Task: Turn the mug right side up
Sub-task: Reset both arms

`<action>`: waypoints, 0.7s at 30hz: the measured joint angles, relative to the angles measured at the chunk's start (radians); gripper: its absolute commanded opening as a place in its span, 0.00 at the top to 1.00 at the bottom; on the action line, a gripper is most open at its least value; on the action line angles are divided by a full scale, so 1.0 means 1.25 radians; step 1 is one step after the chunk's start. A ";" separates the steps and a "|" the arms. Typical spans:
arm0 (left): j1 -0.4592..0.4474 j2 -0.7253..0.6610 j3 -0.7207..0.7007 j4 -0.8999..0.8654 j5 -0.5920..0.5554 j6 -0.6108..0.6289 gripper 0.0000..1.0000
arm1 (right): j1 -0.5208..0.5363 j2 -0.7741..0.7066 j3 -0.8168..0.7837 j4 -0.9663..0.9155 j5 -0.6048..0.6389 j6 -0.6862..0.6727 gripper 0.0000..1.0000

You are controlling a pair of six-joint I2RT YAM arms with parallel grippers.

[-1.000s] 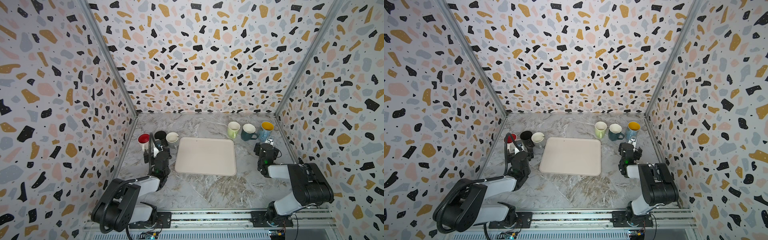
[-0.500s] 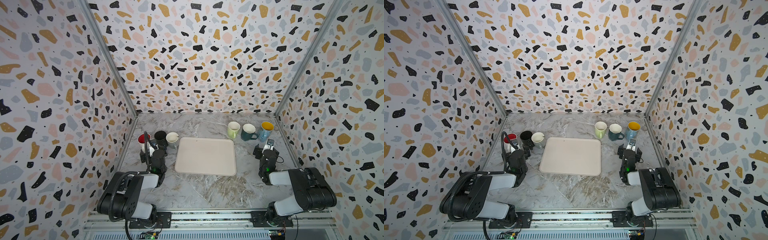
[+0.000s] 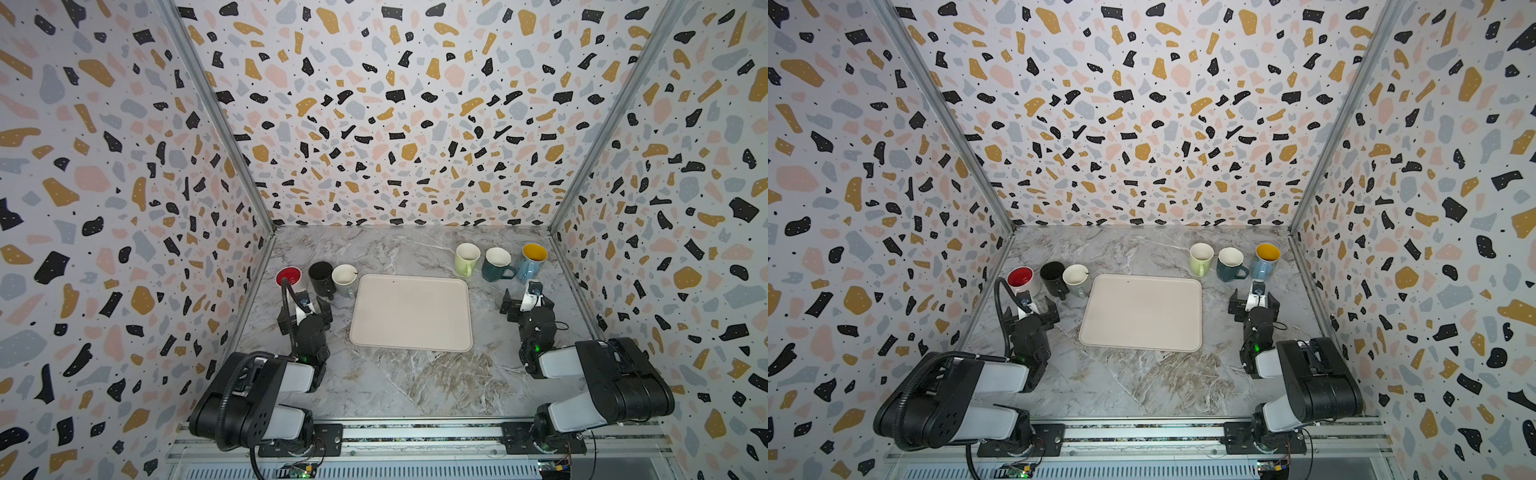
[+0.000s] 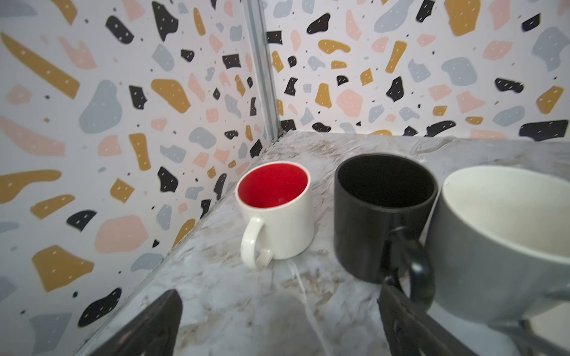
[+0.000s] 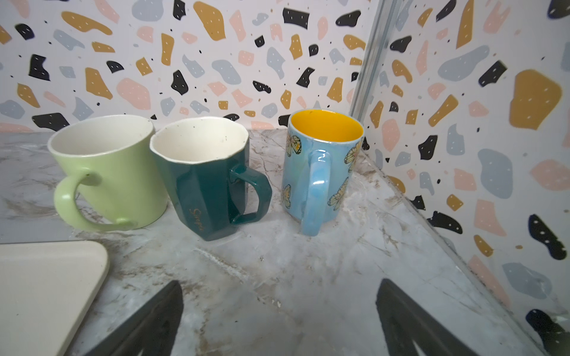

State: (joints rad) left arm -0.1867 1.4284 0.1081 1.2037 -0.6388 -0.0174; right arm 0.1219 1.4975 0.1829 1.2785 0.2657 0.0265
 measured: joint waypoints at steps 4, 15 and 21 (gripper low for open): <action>0.009 -0.002 0.008 -0.003 0.021 -0.001 0.00 | -0.002 0.012 -0.035 0.034 -0.013 -0.002 0.01; 0.013 -0.007 0.019 0.002 0.042 -0.002 0.00 | -0.002 0.013 -0.022 0.050 -0.030 -0.002 0.01; 0.013 -0.007 0.019 0.002 0.043 -0.002 0.00 | -0.002 0.013 -0.022 0.050 -0.030 -0.002 0.01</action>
State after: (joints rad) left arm -0.1711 1.4193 0.1314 1.2064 -0.5846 -0.0196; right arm 0.1188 1.5135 0.1551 1.3415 0.2279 0.0238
